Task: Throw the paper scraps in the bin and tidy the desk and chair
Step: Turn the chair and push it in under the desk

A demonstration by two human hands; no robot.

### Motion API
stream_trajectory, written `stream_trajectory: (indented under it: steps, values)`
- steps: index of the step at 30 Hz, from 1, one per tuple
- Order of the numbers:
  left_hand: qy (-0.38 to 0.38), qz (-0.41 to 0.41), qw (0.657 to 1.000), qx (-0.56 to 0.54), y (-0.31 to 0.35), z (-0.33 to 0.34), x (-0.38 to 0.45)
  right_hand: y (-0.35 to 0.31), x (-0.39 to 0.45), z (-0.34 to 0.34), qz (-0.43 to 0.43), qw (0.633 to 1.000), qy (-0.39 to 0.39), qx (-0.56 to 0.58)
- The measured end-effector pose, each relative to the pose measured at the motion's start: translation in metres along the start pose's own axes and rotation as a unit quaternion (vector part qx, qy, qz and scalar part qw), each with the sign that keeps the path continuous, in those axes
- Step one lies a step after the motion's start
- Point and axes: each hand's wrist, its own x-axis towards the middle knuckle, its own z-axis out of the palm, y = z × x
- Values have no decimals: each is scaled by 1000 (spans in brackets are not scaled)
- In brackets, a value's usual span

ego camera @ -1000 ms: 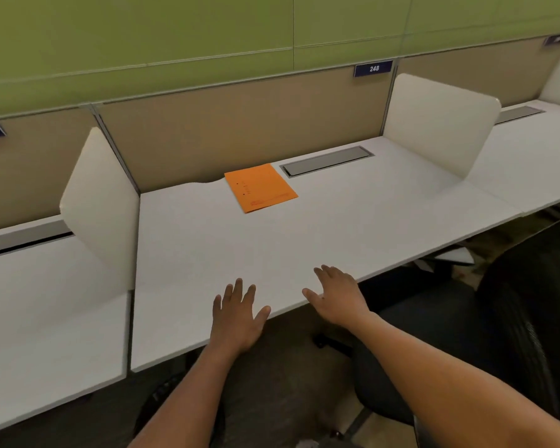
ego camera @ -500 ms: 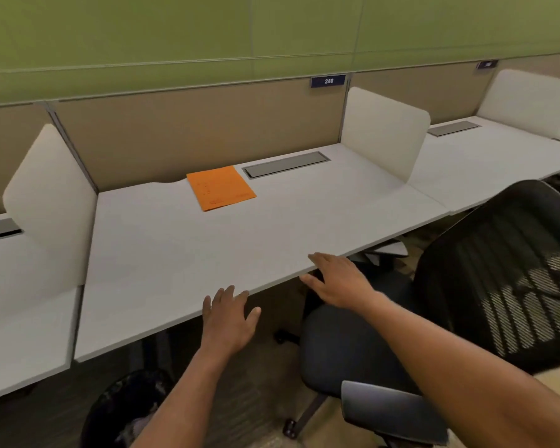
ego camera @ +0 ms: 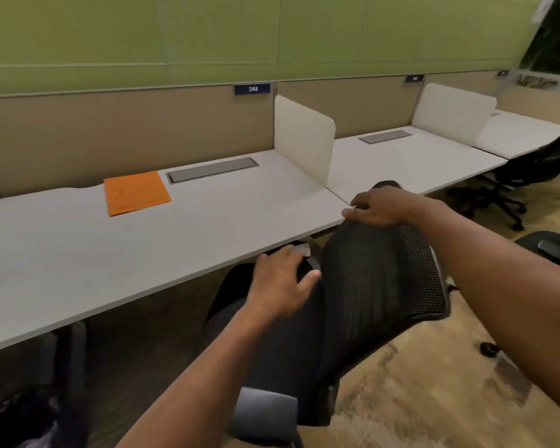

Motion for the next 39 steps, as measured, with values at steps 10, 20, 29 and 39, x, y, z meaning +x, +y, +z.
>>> stream_trajectory:
  steps: [10,20,29,39]
  values:
    - [-207,-96,960,-162,161,64,15,114,0,61,38,997,-6,68]
    - [-129,-139,981,-46,199,76,12,104,-42,58,29,996,-18,78]
    - [-187,-107,974,68,136,28,-77,57,-130,88,31,994,41,97]
    - [-94,-184,972,115,28,-22,-179,5,-181,135,-18,993,70,96]
